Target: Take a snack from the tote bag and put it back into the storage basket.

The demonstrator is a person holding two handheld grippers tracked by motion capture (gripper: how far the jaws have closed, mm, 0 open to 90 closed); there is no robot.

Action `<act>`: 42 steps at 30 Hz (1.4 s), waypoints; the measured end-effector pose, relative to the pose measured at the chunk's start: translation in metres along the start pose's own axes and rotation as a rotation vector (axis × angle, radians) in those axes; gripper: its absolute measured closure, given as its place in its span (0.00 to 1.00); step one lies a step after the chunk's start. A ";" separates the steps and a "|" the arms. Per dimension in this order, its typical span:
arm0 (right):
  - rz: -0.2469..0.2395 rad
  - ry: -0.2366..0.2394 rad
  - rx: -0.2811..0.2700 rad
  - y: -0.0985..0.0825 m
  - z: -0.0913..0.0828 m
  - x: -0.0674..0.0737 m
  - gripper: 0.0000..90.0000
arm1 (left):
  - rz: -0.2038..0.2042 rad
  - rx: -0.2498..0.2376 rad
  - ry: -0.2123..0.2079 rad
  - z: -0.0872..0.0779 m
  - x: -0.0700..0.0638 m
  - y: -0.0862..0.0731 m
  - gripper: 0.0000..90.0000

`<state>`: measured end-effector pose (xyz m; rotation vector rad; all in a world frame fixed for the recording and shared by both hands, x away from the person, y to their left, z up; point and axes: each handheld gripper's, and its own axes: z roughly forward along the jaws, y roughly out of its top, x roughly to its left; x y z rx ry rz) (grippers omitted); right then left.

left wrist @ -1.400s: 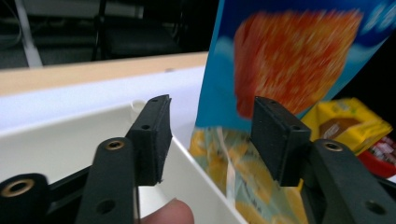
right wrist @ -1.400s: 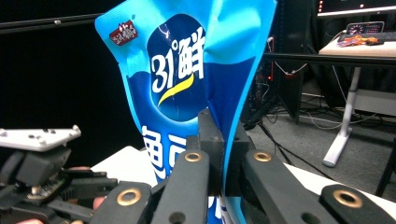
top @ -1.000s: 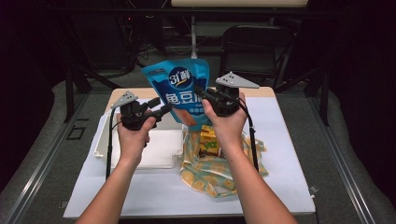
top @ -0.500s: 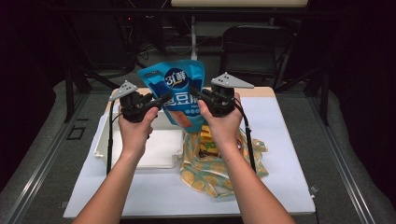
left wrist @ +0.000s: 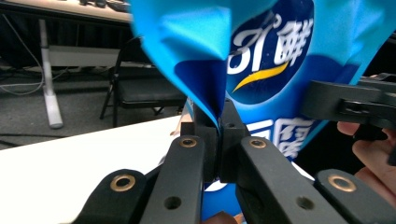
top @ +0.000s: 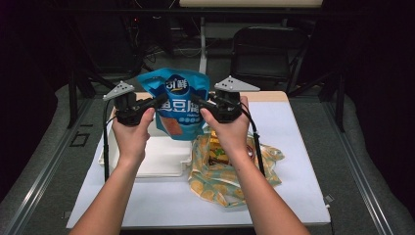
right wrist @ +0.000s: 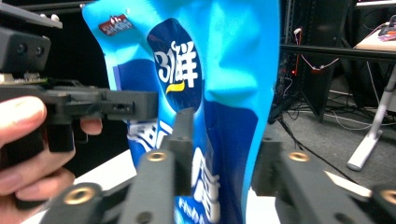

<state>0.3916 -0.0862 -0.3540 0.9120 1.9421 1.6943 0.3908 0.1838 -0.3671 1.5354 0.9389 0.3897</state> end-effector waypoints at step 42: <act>0.059 -0.138 0.105 -0.121 -0.120 -0.046 0.47 | -0.074 -0.009 0.117 -0.047 0.114 -0.052 1.00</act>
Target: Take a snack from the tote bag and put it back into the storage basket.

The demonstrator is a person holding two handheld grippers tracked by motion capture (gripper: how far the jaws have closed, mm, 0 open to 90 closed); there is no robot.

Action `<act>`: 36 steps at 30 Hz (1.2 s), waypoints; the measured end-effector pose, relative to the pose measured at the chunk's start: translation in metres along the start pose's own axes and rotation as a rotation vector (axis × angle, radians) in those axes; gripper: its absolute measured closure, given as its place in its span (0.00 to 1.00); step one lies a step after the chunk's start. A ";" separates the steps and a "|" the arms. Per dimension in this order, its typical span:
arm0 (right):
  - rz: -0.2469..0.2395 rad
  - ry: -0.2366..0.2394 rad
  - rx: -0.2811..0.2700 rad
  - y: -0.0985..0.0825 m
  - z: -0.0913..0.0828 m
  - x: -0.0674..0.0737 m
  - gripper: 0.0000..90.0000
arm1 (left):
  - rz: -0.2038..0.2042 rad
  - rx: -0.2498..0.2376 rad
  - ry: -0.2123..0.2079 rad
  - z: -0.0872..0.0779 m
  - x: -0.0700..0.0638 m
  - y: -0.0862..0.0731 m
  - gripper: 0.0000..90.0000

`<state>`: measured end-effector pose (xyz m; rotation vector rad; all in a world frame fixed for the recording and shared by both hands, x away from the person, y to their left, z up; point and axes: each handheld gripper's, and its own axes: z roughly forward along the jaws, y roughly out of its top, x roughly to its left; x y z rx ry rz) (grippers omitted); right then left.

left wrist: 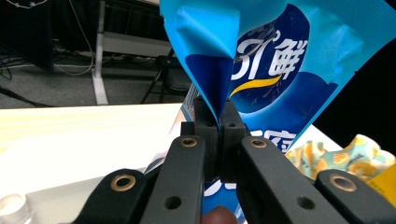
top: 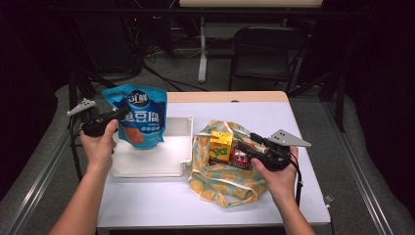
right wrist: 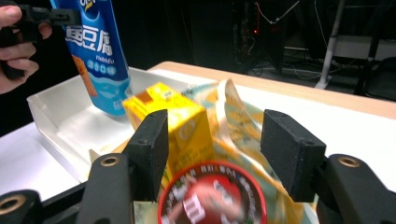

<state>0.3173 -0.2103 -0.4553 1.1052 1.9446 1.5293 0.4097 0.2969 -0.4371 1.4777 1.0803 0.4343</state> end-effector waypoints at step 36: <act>-0.006 -0.020 0.032 -0.036 -0.018 -0.005 0.45 | -0.050 -0.039 0.022 -0.004 0.053 -0.020 0.98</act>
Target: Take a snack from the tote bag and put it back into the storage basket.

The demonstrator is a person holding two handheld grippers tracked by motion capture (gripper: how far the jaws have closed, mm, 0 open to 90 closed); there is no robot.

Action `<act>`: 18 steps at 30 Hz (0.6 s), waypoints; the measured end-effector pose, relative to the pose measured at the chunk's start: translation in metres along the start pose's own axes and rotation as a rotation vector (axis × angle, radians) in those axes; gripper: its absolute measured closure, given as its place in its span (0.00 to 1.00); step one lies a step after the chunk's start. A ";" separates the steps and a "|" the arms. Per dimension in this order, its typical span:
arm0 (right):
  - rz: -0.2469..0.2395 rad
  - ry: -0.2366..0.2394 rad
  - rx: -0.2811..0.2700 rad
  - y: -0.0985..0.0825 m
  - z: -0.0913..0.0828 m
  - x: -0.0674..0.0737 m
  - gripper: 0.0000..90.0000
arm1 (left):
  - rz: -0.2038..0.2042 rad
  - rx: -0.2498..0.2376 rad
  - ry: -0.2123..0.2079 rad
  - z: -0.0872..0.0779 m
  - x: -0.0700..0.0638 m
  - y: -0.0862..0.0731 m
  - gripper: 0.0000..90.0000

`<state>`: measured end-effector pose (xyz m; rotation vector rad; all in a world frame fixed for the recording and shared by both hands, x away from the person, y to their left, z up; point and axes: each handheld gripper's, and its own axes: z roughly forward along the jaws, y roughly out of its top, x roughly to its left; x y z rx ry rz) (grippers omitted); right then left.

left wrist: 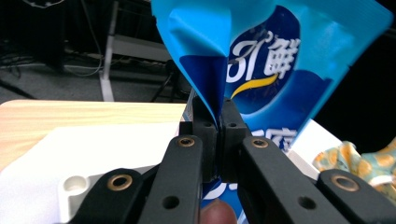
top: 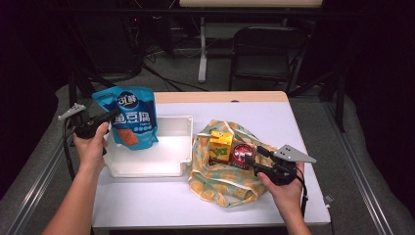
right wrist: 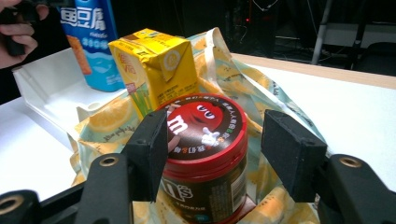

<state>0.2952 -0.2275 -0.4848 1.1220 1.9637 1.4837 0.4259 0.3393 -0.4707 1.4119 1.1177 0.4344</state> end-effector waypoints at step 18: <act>-0.011 -0.003 0.076 -0.007 0.025 0.008 0.26 | 0.038 0.084 0.143 -0.015 -0.017 -0.009 0.42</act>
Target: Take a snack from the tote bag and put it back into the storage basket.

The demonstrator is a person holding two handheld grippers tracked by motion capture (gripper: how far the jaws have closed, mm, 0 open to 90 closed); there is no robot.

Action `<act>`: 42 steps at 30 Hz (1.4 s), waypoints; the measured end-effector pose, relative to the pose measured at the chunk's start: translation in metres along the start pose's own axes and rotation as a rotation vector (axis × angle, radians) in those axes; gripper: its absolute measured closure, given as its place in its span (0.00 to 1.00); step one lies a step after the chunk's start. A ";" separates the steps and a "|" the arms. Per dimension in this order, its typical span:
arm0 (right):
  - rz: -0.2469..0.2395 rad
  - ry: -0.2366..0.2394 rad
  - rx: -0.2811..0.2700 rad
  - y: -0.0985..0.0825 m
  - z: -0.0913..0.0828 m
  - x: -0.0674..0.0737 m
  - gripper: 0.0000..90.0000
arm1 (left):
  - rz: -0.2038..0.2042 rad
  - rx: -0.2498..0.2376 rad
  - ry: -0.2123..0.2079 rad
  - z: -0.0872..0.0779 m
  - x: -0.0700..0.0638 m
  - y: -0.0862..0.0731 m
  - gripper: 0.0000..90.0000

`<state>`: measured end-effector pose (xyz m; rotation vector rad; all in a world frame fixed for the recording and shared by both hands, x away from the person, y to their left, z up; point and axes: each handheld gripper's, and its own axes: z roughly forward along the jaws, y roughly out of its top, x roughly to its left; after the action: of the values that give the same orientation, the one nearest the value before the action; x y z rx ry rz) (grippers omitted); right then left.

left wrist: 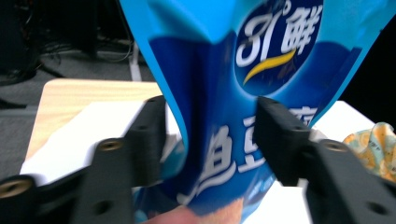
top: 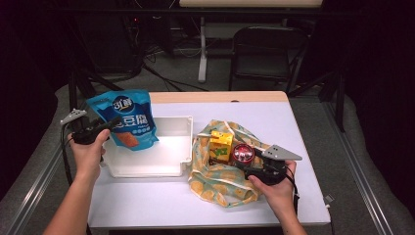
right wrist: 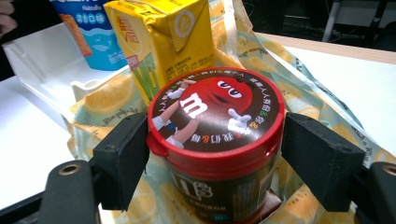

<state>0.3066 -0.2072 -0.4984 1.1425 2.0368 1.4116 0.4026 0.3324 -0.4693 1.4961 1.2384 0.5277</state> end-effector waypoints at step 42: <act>0.016 -0.057 -0.042 0.016 -0.016 -0.002 0.28 | 0.203 0.073 -0.192 -0.026 -0.156 -0.073 0.02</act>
<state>0.3022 -0.2156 -0.4775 1.1708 1.9540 1.4069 0.2942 0.1967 -0.4831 1.7035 0.9723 0.4634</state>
